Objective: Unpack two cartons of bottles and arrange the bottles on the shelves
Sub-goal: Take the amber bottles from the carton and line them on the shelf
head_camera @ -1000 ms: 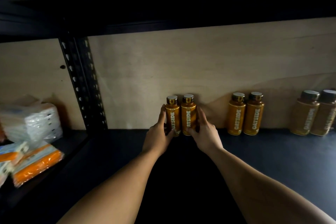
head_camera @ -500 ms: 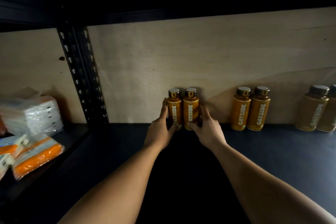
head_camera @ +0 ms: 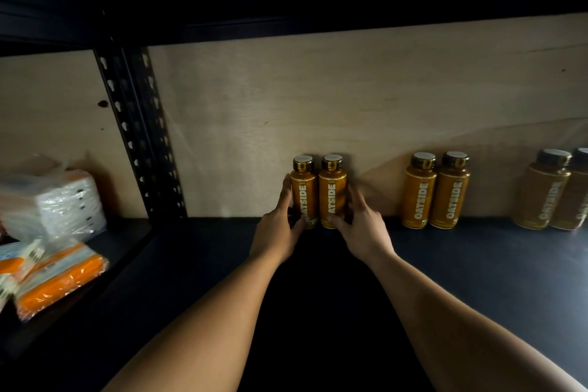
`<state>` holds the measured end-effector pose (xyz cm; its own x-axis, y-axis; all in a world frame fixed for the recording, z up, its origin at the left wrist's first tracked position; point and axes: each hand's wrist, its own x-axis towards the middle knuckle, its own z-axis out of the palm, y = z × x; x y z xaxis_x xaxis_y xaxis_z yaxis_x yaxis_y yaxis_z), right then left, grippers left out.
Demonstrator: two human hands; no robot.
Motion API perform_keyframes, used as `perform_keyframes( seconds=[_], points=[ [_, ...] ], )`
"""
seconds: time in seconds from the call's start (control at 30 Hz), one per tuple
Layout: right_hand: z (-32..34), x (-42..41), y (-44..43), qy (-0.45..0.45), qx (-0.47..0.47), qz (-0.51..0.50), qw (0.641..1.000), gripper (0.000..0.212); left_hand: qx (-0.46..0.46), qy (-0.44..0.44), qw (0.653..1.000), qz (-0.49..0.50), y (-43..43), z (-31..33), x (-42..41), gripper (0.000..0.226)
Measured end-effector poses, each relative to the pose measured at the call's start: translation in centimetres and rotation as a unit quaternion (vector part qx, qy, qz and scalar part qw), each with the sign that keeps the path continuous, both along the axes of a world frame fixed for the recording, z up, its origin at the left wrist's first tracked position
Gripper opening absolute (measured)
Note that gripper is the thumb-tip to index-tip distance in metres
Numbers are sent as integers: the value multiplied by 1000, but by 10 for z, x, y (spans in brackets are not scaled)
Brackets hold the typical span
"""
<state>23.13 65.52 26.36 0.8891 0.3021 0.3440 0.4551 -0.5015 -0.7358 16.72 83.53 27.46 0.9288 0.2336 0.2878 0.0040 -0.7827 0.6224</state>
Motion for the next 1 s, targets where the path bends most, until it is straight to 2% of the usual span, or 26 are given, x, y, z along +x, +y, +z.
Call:
perform_keyframes(
  seconds=[0.73,1.0],
  points=[
    [-1,7,3,6,-64,-19,998,75,-11,4,1000,27,5,-5,3,95],
    [4,-22,-8,-3,33,7,999,95,-54,12,998,14,-4,5,-18,97]
  ],
)
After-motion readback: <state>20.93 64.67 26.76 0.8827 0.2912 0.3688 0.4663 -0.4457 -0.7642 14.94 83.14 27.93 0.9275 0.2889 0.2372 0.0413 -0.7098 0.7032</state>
